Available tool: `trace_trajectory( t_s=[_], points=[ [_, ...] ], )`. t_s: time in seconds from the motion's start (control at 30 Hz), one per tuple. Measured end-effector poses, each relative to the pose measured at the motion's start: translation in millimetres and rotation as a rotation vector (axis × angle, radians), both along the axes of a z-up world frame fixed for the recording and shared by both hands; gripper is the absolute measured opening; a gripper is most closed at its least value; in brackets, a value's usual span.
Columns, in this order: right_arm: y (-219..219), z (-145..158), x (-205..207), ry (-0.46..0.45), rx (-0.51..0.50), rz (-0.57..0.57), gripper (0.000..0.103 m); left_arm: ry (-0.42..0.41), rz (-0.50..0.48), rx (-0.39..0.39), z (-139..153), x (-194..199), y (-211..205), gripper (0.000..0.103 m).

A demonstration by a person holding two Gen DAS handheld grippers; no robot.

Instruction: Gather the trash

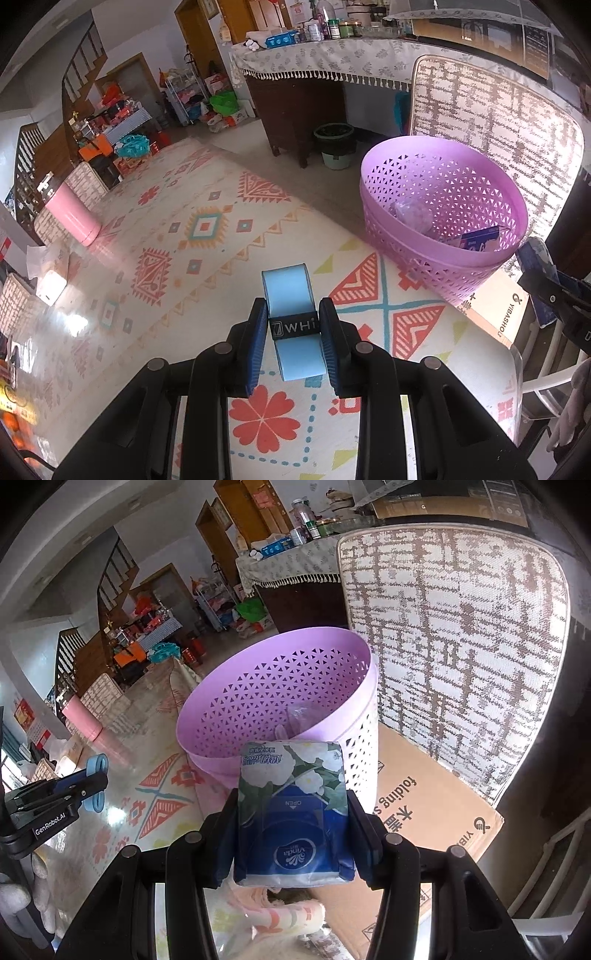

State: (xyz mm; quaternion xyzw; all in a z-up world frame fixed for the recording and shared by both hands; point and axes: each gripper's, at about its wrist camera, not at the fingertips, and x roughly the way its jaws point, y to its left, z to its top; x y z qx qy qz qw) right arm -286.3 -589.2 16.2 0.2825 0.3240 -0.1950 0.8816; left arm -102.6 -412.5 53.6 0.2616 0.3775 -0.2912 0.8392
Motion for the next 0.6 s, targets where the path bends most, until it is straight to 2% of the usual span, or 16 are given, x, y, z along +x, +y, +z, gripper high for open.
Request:
trace_trajectory(
  t_s=[0.6],
  points=[
    [6.0,0.4,8.7,0.004,0.0,0.019,0.057,0.008,0.012,-0.018,-0.9,3.7,6.6,0.027]
  ],
)
